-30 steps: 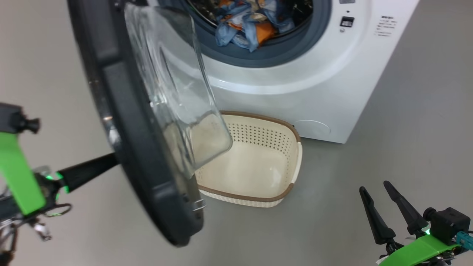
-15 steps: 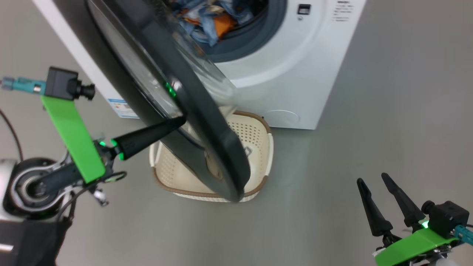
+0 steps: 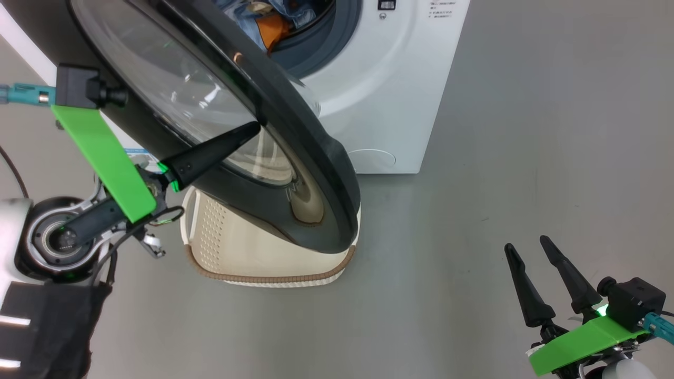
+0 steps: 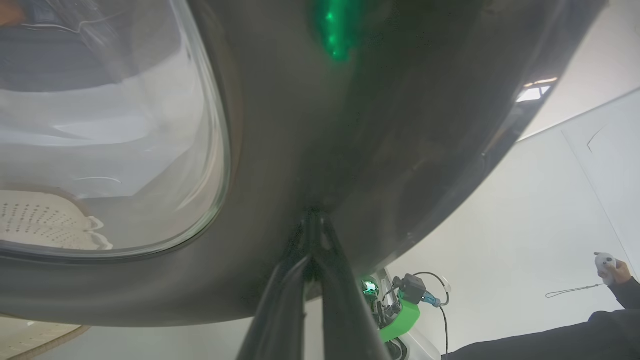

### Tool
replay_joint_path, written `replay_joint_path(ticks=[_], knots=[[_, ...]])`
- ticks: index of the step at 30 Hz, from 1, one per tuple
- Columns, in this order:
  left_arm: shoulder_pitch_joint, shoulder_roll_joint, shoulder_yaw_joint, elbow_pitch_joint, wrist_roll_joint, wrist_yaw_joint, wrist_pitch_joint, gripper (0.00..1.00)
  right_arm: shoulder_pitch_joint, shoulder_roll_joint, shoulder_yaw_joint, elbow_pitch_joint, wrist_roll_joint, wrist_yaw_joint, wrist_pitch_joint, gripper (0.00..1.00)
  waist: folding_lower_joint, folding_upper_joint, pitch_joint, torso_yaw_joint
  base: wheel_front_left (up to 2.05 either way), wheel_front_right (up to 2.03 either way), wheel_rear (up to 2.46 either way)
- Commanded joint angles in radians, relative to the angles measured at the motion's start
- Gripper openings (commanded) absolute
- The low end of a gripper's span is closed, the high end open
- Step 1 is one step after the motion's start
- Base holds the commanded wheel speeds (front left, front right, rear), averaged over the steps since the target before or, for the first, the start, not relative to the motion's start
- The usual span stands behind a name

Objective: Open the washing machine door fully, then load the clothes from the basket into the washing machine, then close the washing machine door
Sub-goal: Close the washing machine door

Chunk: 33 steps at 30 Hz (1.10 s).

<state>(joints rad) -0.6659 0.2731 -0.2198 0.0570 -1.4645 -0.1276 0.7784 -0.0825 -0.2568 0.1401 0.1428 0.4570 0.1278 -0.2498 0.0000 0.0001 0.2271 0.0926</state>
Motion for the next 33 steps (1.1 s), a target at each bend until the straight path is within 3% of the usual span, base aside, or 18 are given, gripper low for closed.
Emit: replay_joint_path(ticks=[1,11,12,13,14,15,23,33], knots=[[-0.031,0.05,0.037,-0.019,0.008,-0.003,-0.014,0.0,-0.008,-0.007,0.015,-0.021,-0.009,0.003,-0.012,1.0,0.0,-0.0001,-0.005,0.002,0.0,0.0,0.0],[0.088,0.111,0.051,-0.04,0.068,-0.003,-0.137,0.0,0.003,-0.01,0.012,-0.021,-0.006,0.003,-0.012,1.0,0.0,-0.0001,-0.027,0.015,0.0,0.0,0.0],[0.104,0.12,0.053,-0.041,0.078,-0.003,-0.158,0.13,0.005,-0.011,0.011,-0.021,-0.006,0.003,-0.012,1.0,0.0,-0.0001,-0.029,0.017,0.0,0.0,0.0],[0.121,0.126,0.053,-0.044,0.084,-0.003,-0.178,0.58,0.007,-0.012,0.011,-0.021,-0.006,0.003,-0.012,1.0,0.0,-0.0001,-0.031,0.019,0.0,0.0,0.0],[0.138,0.131,0.054,-0.047,0.089,-0.003,-0.201,0.85,0.009,-0.014,0.011,-0.021,-0.005,0.003,-0.012,1.0,0.0,-0.0001,-0.034,0.021,0.0,0.0,0.0],[0.155,0.14,0.053,-0.049,0.101,-0.003,-0.226,1.0,0.011,-0.016,0.01,-0.021,-0.004,0.003,-0.012,1.0,0.0,-0.0001,-0.036,0.022,0.0,0.0,0.0],[0.304,0.198,0.046,-0.031,0.142,-0.003,-0.435,1.0,0.026,-0.025,0.005,-0.023,-0.004,0.003,-0.012,1.0,0.0,-0.0001,-0.052,0.02,0.0,0.0,0.0],[0.487,0.272,0.022,0.036,0.22,-0.003,-0.794,1.0,0.041,-0.026,-0.015,-0.029,-0.006,0.003,-0.012,1.0,0.0,-0.0001,-0.063,-0.026,0.0,0.0,0.0]])
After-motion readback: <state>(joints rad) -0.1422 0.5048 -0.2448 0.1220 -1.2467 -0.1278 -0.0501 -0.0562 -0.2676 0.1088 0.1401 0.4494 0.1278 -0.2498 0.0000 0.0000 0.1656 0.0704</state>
